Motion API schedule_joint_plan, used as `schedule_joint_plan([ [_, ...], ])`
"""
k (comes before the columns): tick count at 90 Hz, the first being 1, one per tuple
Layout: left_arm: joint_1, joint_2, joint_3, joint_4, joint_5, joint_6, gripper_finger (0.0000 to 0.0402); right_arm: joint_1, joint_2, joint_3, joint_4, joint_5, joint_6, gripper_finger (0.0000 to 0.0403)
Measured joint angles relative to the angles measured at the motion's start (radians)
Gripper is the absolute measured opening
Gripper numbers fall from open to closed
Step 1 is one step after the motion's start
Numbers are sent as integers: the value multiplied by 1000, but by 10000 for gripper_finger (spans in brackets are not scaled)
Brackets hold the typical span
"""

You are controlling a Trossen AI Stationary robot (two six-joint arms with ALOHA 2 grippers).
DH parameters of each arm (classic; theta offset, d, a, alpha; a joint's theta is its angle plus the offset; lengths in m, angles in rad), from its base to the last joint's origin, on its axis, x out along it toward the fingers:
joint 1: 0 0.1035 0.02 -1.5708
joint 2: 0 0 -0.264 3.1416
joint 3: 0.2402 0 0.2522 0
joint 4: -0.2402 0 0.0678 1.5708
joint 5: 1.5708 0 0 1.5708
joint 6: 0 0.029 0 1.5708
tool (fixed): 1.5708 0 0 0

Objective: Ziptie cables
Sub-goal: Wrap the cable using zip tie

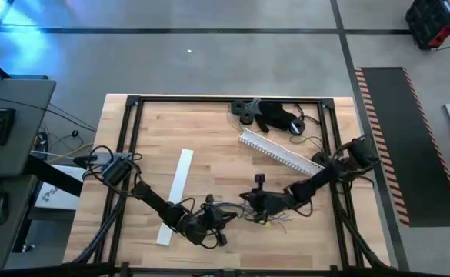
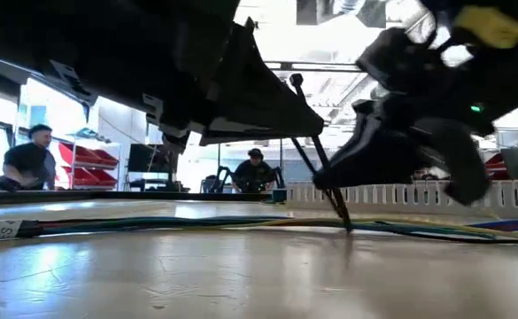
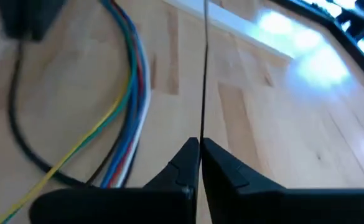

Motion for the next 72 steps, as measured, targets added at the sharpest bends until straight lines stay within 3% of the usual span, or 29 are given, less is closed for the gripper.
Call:
schedule_joint_plan([
  [32, 51, -5, 0, -3, 244, 45, 0, 78, 0, -46, 147, 50, -266, 0],
  [49, 48, -18, 0, 5, 278, 68, 0, 61, 0, -146, 354, -80, -235, 0],
  [72, 77, -18, 0, 28, 388, 65, 0, 50, 0, -171, 381, -128, -306, 0],
])
